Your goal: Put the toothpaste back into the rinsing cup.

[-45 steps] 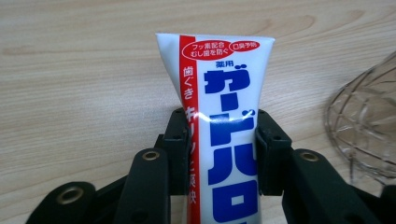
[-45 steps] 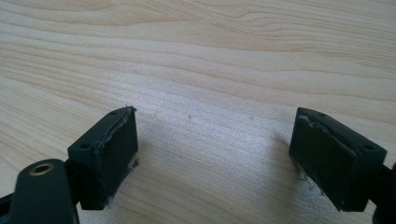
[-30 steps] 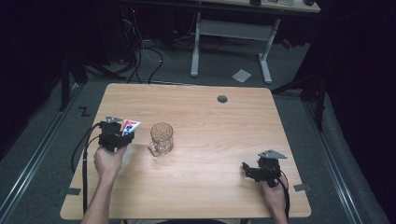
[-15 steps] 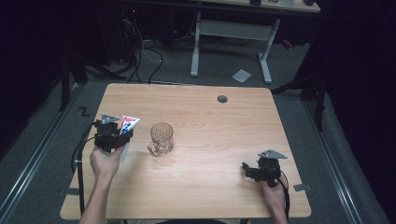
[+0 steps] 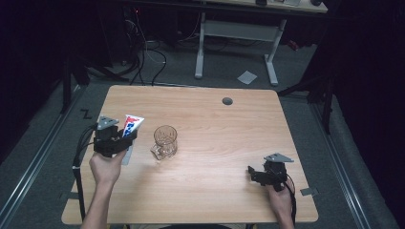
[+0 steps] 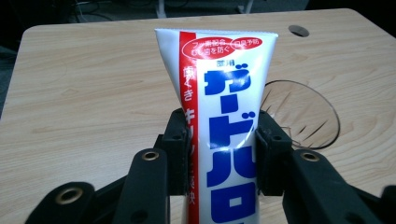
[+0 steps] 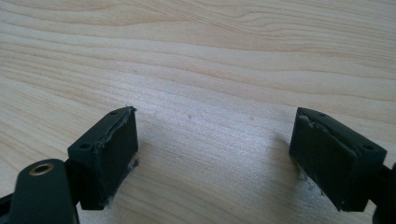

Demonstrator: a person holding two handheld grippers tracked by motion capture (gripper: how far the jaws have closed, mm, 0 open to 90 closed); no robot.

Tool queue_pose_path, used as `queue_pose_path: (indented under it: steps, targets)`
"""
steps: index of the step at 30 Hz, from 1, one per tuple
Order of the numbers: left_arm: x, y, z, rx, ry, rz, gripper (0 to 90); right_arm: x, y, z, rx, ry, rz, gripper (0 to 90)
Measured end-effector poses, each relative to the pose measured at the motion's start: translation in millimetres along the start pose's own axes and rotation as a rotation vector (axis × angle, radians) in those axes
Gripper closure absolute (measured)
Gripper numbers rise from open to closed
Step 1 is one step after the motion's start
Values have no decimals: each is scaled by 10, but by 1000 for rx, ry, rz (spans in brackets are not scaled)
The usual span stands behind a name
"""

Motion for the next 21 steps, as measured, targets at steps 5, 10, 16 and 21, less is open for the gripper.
queue_pose_path:
  steps: [5, 10, 16, 21]
  targets:
    - [-39, -16, 72, 16, 15, 6, 633, 0, 0, 0, 0, 0, 0, 151]
    - [-79, -20, 150, 40, 22, 15, 632, 0, 0, 0, 1, 1, 0, 152]
    - [-137, -20, 237, 59, 38, 22, 631, 0, 0, 0, 0, 0, 0, 151]
    - [-180, -4, 304, 74, 49, 25, 630, 0, 0, 1, 0, 0, 0, 151]
Point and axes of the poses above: each handheld gripper's, and its own axes: y roughly forward along the jaws, x roughly out of its underside, z roughly to its right, the point moved 7 cm from there along y, roughly forward along the jaws, and after that the axes turned 10 degrees about x, right-handed, at the moved point
